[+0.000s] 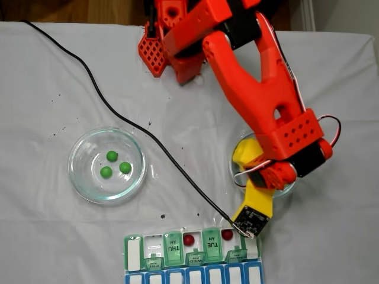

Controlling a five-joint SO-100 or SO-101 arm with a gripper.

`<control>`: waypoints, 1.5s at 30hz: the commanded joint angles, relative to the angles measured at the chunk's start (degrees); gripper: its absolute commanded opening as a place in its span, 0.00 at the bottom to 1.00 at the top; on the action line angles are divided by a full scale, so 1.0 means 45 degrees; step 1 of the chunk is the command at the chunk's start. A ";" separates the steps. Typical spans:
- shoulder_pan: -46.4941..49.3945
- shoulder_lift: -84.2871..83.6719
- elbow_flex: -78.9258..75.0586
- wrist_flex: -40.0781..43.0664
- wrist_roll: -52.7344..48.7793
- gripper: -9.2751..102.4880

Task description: Sort medicines into box.

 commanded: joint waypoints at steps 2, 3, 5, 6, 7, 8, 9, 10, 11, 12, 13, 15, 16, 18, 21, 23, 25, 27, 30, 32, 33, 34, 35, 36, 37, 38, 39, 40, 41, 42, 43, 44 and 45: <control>0.0254 0.0254 -0.0215 -0.0078 -0.0117 0.33; 0.0234 0.0254 -0.0195 -0.0078 -0.0117 0.33; 0.0176 0.0234 -0.0098 -0.0098 -0.0098 0.32; 0.0156 0.0234 -0.0039 -0.0137 -0.0098 0.32; 0.0137 0.0195 0.0020 -0.0176 -0.0098 0.31; 0.0098 0.0176 0.0059 -0.0195 -0.0059 0.31; 0.0078 0.0176 0.0098 -0.0254 0.0039 0.32; 0.0078 0.0156 0.0098 -0.0293 0.0137 0.32; 0.0059 0.0137 0.0137 -0.0352 0.0176 0.31; 0.0059 0.0156 0.0215 -0.0449 0.0195 0.31; 0.0059 0.0195 0.0273 -0.0547 0.0234 0.30; 0.0039 0.0195 0.0371 -0.0703 0.0254 0.29; 0.0039 0.0195 0.0410 -0.0820 0.0293 0.28; 0.0059 0.0195 0.0430 -0.0918 0.0313 0.27; 0.0059 0.0176 0.0449 -0.0957 0.0410 0.25; 0.0039 0.0156 0.0449 -0.0957 0.0605 0.24; -0.0039 0.0215 0.0547 -0.0977 0.0723 0.20; -0.0098 0.0254 0.0625 -0.0996 0.0859 0.19; -0.0195 0.0332 0.0703 -0.0957 0.0937 0.19; -0.0195 0.0352 0.0723 -0.0937 0.0996 0.21; -0.0215 0.0352 0.0723 -0.0898 0.1016 0.25; -0.0215 0.0371 0.0703 -0.0879 0.1055 0.28; -0.0215 0.0391 0.0684 -0.0859 0.1055 0.29; -0.0215 0.0430 0.0645 -0.0762 0.1055 0.29; -0.0234 0.0469 0.0625 -0.0645 0.1035 0.30; -0.0254 0.0527 0.0586 -0.0508 0.0977 0.31; -0.0273 0.0527 0.0527 -0.0371 0.0957 0.31; -0.0273 0.0527 0.0469 -0.0195 0.0898 0.32; -0.0273 0.0547 0.0430 -0.0098 0.0820 0.32; -0.0293 0.0566 0.0391 0.0000 0.0781 0.32; -0.0293 0.0586 0.0371 0.0059 0.0762 0.31; -0.0313 0.0586 0.0371 0.0098 0.0742 0.31; -0.0352 0.0586 0.0410 0.0117 0.0742 0.31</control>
